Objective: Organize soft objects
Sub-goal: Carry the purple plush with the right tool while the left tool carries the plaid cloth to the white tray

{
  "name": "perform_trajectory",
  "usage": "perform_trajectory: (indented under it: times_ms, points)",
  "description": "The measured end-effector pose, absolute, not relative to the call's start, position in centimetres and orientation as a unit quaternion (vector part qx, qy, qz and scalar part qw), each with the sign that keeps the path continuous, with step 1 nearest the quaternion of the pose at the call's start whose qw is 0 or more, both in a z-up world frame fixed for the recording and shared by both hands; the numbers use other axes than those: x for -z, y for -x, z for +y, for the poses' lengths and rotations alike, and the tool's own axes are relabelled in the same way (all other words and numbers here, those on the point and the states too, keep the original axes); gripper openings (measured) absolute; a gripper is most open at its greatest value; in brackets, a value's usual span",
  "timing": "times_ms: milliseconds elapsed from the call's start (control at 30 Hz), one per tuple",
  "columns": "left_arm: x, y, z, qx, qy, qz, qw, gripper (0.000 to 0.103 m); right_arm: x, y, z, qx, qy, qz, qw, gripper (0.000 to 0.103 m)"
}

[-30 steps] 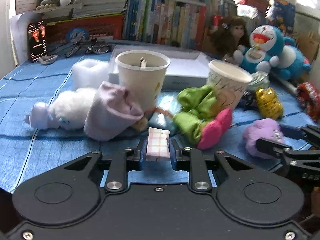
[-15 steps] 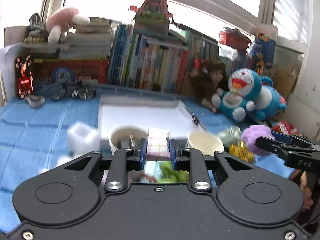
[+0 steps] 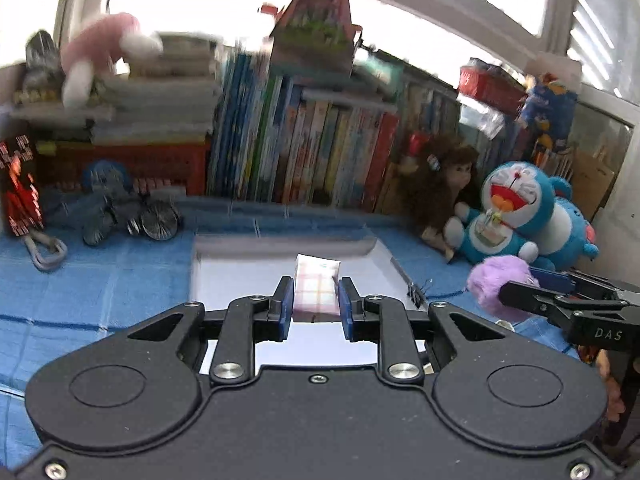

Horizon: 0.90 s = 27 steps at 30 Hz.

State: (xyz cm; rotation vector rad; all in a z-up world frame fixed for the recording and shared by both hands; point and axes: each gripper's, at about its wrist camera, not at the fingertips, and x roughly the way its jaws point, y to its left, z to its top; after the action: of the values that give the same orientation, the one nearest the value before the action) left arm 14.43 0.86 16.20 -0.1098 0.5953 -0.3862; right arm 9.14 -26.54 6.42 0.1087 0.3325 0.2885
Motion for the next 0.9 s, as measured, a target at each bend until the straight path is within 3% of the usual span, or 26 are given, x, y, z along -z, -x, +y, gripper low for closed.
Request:
perform_trajectory:
  times_ms: [200, 633, 900]
  points:
    - [-13.8, -21.3, 0.8, 0.182, 0.073, 0.390, 0.900, 0.022, -6.1, -14.9, -26.2, -0.163, -0.070, 0.241, 0.954, 0.069]
    - [-8.3, -28.3, -1.1, 0.152, 0.064, 0.479, 0.862, 0.022, -2.1, -22.9, -24.7, -0.155, -0.081, 0.357, 0.917, 0.069]
    - [-5.9, -29.9, -1.9, 0.145, 0.051, 0.521, 0.839, 0.022, -0.6, -24.8, -23.1, -0.147, -0.048, 0.390, 0.908, 0.070]
